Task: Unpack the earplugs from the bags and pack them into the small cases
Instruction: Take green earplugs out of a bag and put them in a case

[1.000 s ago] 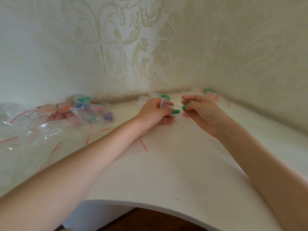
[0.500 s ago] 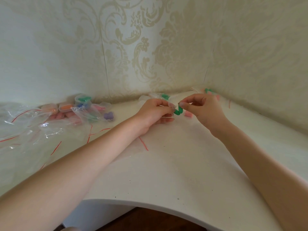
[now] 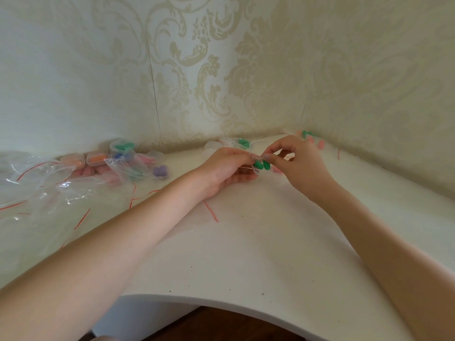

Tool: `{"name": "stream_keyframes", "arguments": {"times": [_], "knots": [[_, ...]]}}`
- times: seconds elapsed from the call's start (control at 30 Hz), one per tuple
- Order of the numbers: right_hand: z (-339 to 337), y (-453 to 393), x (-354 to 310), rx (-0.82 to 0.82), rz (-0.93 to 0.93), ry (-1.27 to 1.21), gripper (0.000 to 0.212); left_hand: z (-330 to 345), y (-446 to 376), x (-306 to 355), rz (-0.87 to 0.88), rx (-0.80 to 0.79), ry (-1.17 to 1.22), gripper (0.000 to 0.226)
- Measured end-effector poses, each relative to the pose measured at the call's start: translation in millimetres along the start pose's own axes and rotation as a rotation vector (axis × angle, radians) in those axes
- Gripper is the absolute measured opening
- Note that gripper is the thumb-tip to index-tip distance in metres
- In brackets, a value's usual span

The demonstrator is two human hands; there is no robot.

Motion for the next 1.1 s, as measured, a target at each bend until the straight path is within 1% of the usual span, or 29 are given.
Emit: {"name": "stream_keyframes", "arguments": {"times": [0.07,0.17,0.27,0.33,0.4,0.47,0.53,0.6,0.67,0.73,0.83,0.93,0.97,1.03,1.1], "knots": [[2.3,1.3,-4.2,-0.013,-0.041,0.007,0.011,0.8,0.7,-0.2,-0.001,-0.018,0.033,0.013],[6.3,1.3,-5.6,-0.035,-0.066,-0.024,0.008,-0.2,0.9,-1.4,-0.012,-0.018,0.110,0.013],[8.1,0.0,-0.3,-0.041,-0.028,-0.051,0.007,-2.6,-0.3,-2.8,-0.028,-0.003,0.151,0.012],[7.1,-1.1,5.0,-0.033,0.018,-0.052,0.004,-2.3,-0.8,-2.5,-0.029,-0.007,0.146,0.011],[6.7,-1.1,9.1,-0.032,0.052,-0.068,0.006,-2.4,-1.0,-2.2,-0.027,-0.006,0.139,0.011],[6.9,-0.3,9.0,-0.028,0.054,-0.105,0.005,-2.6,-1.1,-1.9,-0.024,-0.005,0.133,0.011],[2.7,0.3,5.0,0.020,0.018,-0.112,0.020,-1.8,-0.9,-1.7,-0.022,-0.013,0.128,0.011],[-2.0,0.2,3.1,0.069,0.019,-0.185,0.035,-1.2,-1.1,-2.4,-0.027,-0.015,0.139,0.010],[0.3,-0.5,5.3,0.058,0.068,-0.320,0.037,-1.5,-1.8,-3.6,-0.037,-0.010,0.152,0.009],[5.6,-0.4,8.2,0.021,0.110,-0.371,0.033,-2.0,-2.9,-4.7,-0.051,0.001,0.187,0.008],[11.2,-0.6,10.6,-0.016,0.135,-0.331,0.019,-5.7,-3.9,-7.1,-0.083,0.036,0.287,0.008],[17.6,-0.6,11.8,-0.066,0.121,-0.323,0.017,-6.1,-2.3,-5.8,-0.094,0.027,0.333,0.012],[19.4,-0.2,10.1,-0.086,0.092,-0.293,0.020,-5.7,-1.7,-5.4,-0.094,0.018,0.332,0.013],[22.5,1.8,3.5,-0.113,0.001,-0.141,0.029,-5.5,-0.2,-5.2,-0.100,0.011,0.319,0.011],[20.4,2.5,-4.3,-0.076,-0.088,-0.028,0.020,-4.5,0.2,-6.1,-0.114,-0.001,0.317,0.012]]}}
Point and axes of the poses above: each hand's wrist, its own y-axis away from the middle knuckle, its own z-axis out of the palm, x = y × z, the point moved 10 cm from there along -y, towards the middle knuckle, and after that the axes turned 9 degrees about -y, right-handed, at the moved point
